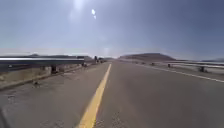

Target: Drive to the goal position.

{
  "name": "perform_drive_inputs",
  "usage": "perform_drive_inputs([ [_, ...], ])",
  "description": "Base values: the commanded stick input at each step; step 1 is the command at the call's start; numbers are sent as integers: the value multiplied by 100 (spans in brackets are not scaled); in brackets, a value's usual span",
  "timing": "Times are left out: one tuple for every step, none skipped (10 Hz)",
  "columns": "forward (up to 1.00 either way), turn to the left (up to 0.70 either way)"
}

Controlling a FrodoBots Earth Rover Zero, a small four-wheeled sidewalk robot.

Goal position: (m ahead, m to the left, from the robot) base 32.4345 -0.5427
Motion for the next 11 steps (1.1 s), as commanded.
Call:
perform_drive_inputs([
  [85,0],
  [85,0],
  [85,0],
  [85,0],
  [85,0],
  [85,0],
  [85,0],
  [85,0],
  [85,0],
  [85,0],
  [85,0],
])
